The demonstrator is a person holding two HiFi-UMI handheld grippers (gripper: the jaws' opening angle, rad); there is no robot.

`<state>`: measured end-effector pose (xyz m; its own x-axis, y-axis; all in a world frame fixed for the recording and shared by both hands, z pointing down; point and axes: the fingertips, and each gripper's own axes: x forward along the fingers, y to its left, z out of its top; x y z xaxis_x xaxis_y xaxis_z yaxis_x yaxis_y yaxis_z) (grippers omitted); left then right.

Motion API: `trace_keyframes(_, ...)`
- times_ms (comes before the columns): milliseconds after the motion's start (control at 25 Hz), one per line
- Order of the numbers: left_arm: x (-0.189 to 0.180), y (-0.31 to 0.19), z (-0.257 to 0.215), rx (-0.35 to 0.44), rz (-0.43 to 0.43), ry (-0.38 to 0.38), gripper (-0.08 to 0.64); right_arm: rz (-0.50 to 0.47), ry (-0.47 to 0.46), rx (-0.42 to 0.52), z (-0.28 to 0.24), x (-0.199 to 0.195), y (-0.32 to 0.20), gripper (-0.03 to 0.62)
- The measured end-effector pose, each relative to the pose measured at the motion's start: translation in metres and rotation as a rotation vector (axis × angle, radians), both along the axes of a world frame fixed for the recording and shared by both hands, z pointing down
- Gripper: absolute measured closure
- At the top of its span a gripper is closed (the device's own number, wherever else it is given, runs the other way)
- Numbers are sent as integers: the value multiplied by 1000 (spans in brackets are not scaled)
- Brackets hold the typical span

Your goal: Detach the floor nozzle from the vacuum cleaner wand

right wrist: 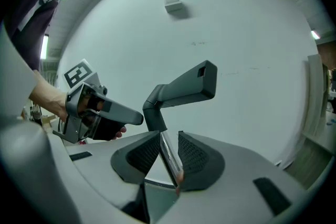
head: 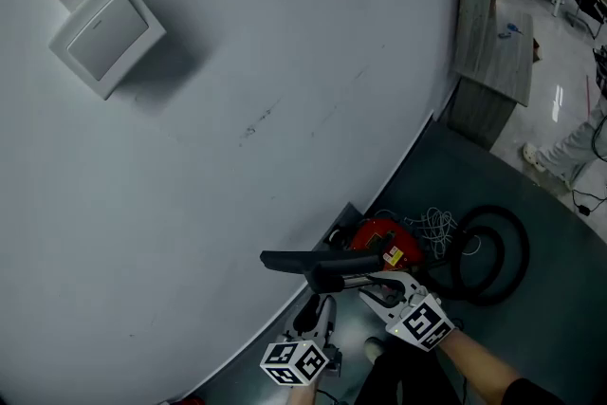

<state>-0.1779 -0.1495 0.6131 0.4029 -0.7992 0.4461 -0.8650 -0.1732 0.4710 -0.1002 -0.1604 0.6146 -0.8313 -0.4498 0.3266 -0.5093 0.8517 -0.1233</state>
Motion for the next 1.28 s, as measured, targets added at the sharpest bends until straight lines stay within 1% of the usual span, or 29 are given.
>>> trace_keyframes(200, 8, -11, 6, -1, 18, 12, 412, -78, 92, 61, 21, -15, 0, 465)
trace_keyframes(360, 12, -18, 9, 1, 21, 26, 392, -123, 143, 112, 34, -26, -1, 428)
trace_keyframes(440, 14, -21, 10, 1, 22, 32, 388, -137, 159, 127, 38, -29, -3, 422)
trace_keyframes(600, 17, -29, 12, 6, 20, 43, 387, -170, 183, 153, 46, -38, -6, 417)
trace_keyframes(760, 17, -34, 12, 10, 7, 62, 387, -200, 200, 153, 55, -45, -5, 417)
trace_keyframes(920, 16, -36, 13, 11, 3, 74, 387, -186, 187, 153, 57, -45, -7, 419)
trace_keyframes(960, 16, -36, 13, 12, 3, 74, 387, -183, 185, 155, 57, -45, -8, 429)
trace_keyframes(1280, 15, -36, 14, 20, 6, 78, 387, -191, 200, 179, 58, -44, -8, 443)
